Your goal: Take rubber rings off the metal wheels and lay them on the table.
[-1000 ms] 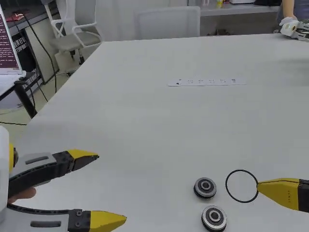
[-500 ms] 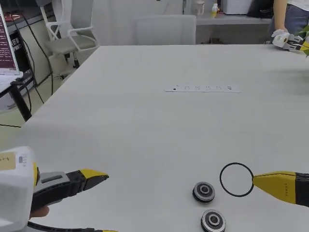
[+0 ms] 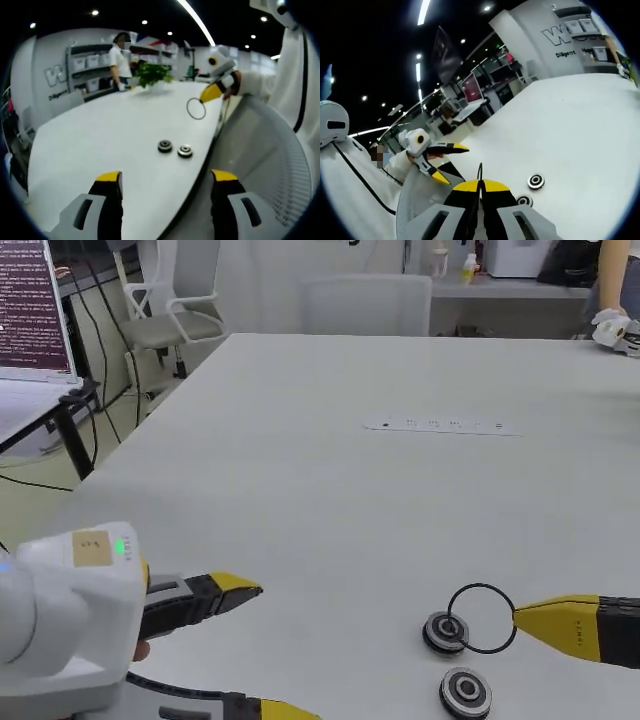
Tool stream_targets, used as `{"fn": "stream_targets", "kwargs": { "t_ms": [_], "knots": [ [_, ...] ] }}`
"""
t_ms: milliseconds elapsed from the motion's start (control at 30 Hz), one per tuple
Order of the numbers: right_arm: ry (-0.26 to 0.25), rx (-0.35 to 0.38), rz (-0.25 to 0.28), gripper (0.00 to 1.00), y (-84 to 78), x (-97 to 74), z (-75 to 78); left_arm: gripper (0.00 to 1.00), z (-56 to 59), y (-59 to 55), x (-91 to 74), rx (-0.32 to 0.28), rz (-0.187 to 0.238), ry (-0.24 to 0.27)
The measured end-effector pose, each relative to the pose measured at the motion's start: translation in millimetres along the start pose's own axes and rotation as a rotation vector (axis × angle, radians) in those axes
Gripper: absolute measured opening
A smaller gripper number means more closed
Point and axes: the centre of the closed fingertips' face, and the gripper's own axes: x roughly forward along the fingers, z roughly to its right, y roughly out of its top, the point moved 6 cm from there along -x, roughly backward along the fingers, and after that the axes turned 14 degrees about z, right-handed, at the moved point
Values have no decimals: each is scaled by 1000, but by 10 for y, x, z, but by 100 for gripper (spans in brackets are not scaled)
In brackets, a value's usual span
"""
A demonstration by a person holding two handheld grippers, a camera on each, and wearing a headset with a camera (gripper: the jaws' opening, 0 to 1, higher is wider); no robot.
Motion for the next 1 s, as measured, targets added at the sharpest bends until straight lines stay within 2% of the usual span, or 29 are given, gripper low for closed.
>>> {"fn": "stream_targets", "kwargs": {
  "t_ms": [100,167,300,400,467,500,600,733,800,867,1000],
  "knots": [
    [1,-12,-35,0,-34,44,-17,76,8,-20,12,15,-20,4],
    [5,-16,-56,0,-51,82,-41,77,32,-34,18,48,-43,-10],
    [23,-44,-93,0,-53,176,-108,76,74,-31,28,34,-33,-35],
    [43,-64,-103,0,-43,258,-137,76,90,-39,31,32,-36,-38],
    [43,-73,-121,0,-46,322,-142,74,91,-79,25,66,-78,-39],
    [47,-86,-131,0,-48,349,-149,74,97,-76,28,73,-79,-40],
    [58,-111,-160,0,-52,465,-172,75,113,-45,33,73,-50,-52],
    [75,-149,-185,0,-54,587,-180,76,114,-59,35,67,-57,-61],
    [90,-180,-188,0,-54,648,-189,74,126,-47,36,74,-47,-71],
    [91,-177,-192,0,-62,697,-192,72,129,-28,32,80,-33,-73],
    [98,-178,-207,0,-104,823,-153,76,110,-30,33,75,-32,-58]
  ]
}}
